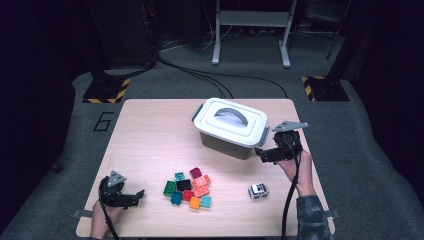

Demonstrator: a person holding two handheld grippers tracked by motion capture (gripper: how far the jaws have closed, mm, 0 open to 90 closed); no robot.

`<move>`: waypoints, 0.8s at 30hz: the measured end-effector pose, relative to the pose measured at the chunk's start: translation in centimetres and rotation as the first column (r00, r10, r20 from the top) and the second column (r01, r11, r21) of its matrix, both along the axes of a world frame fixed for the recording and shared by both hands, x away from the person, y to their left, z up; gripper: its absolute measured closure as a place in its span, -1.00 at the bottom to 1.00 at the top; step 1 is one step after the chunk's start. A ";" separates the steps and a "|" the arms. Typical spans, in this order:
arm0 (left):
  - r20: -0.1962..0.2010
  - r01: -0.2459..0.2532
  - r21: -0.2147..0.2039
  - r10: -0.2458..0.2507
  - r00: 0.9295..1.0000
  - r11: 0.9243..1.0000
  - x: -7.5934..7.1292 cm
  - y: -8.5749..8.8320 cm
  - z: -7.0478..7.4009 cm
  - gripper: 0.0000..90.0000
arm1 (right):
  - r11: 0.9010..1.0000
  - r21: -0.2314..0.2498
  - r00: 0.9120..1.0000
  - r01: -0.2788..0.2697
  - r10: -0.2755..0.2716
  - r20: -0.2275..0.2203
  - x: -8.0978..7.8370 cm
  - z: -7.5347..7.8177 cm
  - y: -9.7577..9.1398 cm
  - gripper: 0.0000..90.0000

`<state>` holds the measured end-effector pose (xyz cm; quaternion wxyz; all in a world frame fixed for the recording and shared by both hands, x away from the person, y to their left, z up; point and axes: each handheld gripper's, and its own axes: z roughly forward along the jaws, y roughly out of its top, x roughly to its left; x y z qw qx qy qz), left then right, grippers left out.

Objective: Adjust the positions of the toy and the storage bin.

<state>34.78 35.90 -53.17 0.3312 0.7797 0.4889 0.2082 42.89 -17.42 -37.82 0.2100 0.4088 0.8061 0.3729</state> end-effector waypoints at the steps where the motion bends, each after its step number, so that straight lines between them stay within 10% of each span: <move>1: 0.000 0.000 0.001 0.000 1.000 1.000 0.0 0.0 0.0 -0.98 | 1.000 -0.001 1.000 -0.008 0.008 -0.007 0.8 0.3 0.5 -1.00; 13: 0.004 -0.002 0.000 0.002 1.000 1.000 0.0 0.0 0.0 -0.98 | 0.998 0.036 0.999 -0.045 0.046 -0.023 4.4 0.7 2.7 -0.98; 24: 0.003 -0.008 -0.009 0.008 1.000 1.000 0.0 -0.1 -0.1 -0.98 | 0.997 0.017 0.995 -0.076 0.077 -0.057 8.3 0.1 4.2 -0.25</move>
